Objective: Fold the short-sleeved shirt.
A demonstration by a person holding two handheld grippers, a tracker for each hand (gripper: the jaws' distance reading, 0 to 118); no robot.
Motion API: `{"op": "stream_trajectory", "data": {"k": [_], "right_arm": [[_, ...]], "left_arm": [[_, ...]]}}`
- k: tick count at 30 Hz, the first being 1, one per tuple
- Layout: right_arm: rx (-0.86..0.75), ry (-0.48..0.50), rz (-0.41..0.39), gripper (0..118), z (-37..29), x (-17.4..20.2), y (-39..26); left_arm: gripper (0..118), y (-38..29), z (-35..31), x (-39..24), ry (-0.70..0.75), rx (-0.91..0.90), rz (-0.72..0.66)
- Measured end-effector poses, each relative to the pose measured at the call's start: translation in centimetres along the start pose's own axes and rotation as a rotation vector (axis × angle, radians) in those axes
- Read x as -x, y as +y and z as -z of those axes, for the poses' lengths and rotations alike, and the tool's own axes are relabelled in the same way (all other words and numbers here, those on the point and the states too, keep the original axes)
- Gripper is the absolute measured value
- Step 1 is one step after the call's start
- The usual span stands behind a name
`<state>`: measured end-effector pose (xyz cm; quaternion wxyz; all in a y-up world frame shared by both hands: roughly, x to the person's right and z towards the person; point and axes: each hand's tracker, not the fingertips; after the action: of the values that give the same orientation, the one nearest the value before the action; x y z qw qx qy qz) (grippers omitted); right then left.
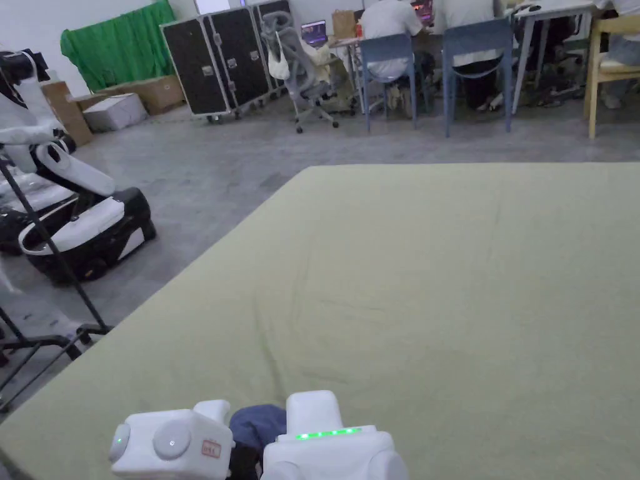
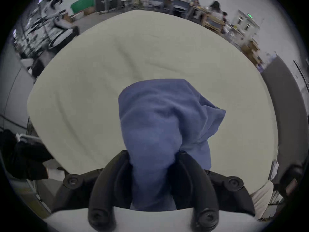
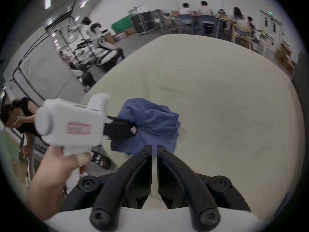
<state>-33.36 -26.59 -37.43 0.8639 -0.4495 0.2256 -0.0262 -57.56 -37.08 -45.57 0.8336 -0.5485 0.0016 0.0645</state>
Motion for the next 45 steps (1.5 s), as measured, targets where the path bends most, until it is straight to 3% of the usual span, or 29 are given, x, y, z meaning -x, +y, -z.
{"op": "stream_trajectory", "data": {"k": [4, 11, 12, 13, 14, 15, 17, 19, 23, 27, 28, 29, 30, 31, 32, 35, 38, 40, 45], "right_arm": [[-0.015, 0.006, -0.032, 9, -0.1, 2.6, 0.2], [-0.004, -0.026, -0.046, 10, 0.0, 2.6, -0.3], [-0.001, -0.027, -0.043, 10, -0.1, 2.4, -0.3], [0.001, -0.028, -0.041, 10, -0.4, 2.2, -0.3], [-0.001, -0.027, -0.039, 10, -0.8, 2.0, -0.3], [-0.007, -0.022, -0.038, 10, -1.2, 1.7, -0.3], [-0.03, -0.003, -0.033, 10, -2.5, 0.8, -0.1], [-0.062, 0.014, -0.015, 10, -4.2, -0.5, 0.3], [-0.172, 0.053, 0.024, 11, -9.6, -5.5, 1.2], [-0.346, -0.046, 0.067, 11, -17.8, -13.9, 1.7], [-0.378, -0.092, 0.109, 11, -20.4, -16.4, 1.8], [-0.407, -0.118, 0.164, 11, -23.3, -19.1, 1.7], [-0.45, -0.144, 0.187, 11, -26.0, -21.5, 1.5], [-0.501, -0.192, 0.199, 11, -28.9, -23.7, 1.2], [-0.558, -0.269, 0.193, 11, -31.9, -25.6, 0.7], [-0.702, -0.496, 0.177, 11, -40.2, -30.0, -1.2], [-0.752, -0.624, 0.088, 11, -44.6, -32.9, -3.1], [-0.752, -0.74, 0.073, 11, -46.7, -34.0, -4.2], [-0.824, -0.757, 0.097, 11, -50.4, -35.3, -6.4]], "left_arm": [[38, -0.4, 0.2, 3.8, 0.038, 0.009, -0.041], [38, -0.8, 0.7, 3.5, 0.026, -0.008, -0.052], [45, -1.0, 0.6, 3.3, 0.028, -0.014, -0.063], [87, -0.9, 0.2, 3.1, 0.063, -0.029, -0.058], [115, -0.8, -0.7, 2.5, 0.125, -0.072, -0.013], [118, -0.9, -1.8, 2.0, 0.14, -0.153, 0.041], [118, -0.7, -5.5, 0.5, 0.095, -0.341, 0.098], [118, -0.3, -8.8, -1.4, 0.113, -0.4, 0.049], [118, 1.3, -14.6, -7.3, -0.124, -0.553, -0.018], [118, 3.4, -20.2, -16.7, -0.225, -0.625, 0.115], [118, 3.2, -22.1, -20.0, -0.242, -0.658, 0.167], [117, 3.3, -23.8, -23.0, -0.241, -0.718, 0.214], [99, 3.3, -25.4, -25.7, -0.246, -0.76, 0.257], [35, 3.3, -26.9, -28.6, -0.257, -0.8, 0.31], [0, 3.1, -28.1, -31.3, -0.258, -0.821, 0.329], [0, 2.4, -32.0, -38.6, -0.364, -0.927, 0.36], [0, 1.7, -34.5, -43.7, -0.358, -1.006, 0.383], [0, 2.2, -35.0, -45.7, -0.389, -1.037, 0.393], [0, 1.3, -37.0, -48.8, -0.44, -1.054, 0.386]]}}
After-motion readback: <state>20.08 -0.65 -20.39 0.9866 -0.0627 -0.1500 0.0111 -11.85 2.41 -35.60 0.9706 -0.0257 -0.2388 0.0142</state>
